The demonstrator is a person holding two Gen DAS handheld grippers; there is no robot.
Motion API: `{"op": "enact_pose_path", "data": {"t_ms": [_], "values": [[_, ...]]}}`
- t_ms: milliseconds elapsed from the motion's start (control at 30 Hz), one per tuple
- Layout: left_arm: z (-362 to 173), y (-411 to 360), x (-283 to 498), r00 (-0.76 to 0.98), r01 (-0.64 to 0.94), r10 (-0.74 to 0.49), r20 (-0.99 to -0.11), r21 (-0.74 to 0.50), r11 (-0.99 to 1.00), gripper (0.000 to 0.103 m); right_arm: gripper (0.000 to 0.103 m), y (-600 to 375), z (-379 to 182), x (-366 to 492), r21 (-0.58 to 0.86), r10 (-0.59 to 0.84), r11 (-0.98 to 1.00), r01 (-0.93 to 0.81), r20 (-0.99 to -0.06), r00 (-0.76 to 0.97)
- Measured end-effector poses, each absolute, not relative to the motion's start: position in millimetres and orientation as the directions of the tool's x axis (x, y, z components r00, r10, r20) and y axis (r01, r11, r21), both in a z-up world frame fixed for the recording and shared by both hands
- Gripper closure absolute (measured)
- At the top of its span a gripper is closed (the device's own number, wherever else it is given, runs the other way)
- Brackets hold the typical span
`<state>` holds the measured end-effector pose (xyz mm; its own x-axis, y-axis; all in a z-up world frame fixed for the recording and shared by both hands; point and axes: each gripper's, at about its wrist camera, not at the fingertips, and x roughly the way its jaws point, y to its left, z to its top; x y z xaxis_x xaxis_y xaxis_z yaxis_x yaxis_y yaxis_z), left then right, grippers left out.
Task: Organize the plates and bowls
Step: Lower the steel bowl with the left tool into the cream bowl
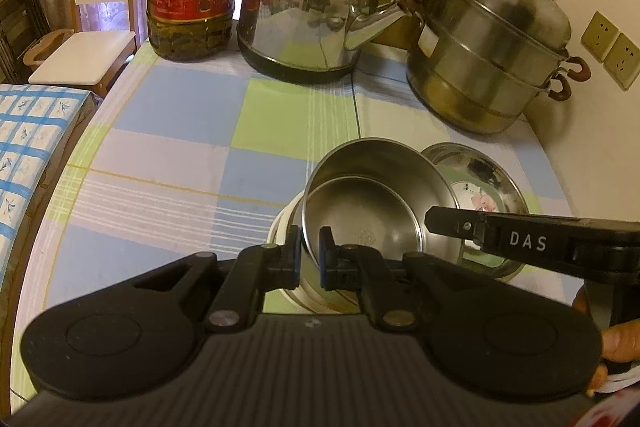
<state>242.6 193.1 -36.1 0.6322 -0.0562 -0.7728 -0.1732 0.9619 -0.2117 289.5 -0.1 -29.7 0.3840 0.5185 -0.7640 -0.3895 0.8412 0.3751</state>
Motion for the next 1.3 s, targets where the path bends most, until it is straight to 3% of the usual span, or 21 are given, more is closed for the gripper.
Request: {"op": "enact_pose_path", "data": {"t_ms": [1300], "values": [[-70.9, 193.9, 256.2, 0.599, -0.156, -0.056, -0.799, -0.185, 0.97, 0.096, 0.094, 8.9, -64.3, 289.1, 0.35, 0.486, 0.861, -0.37, -0.784, 0.388]]}}
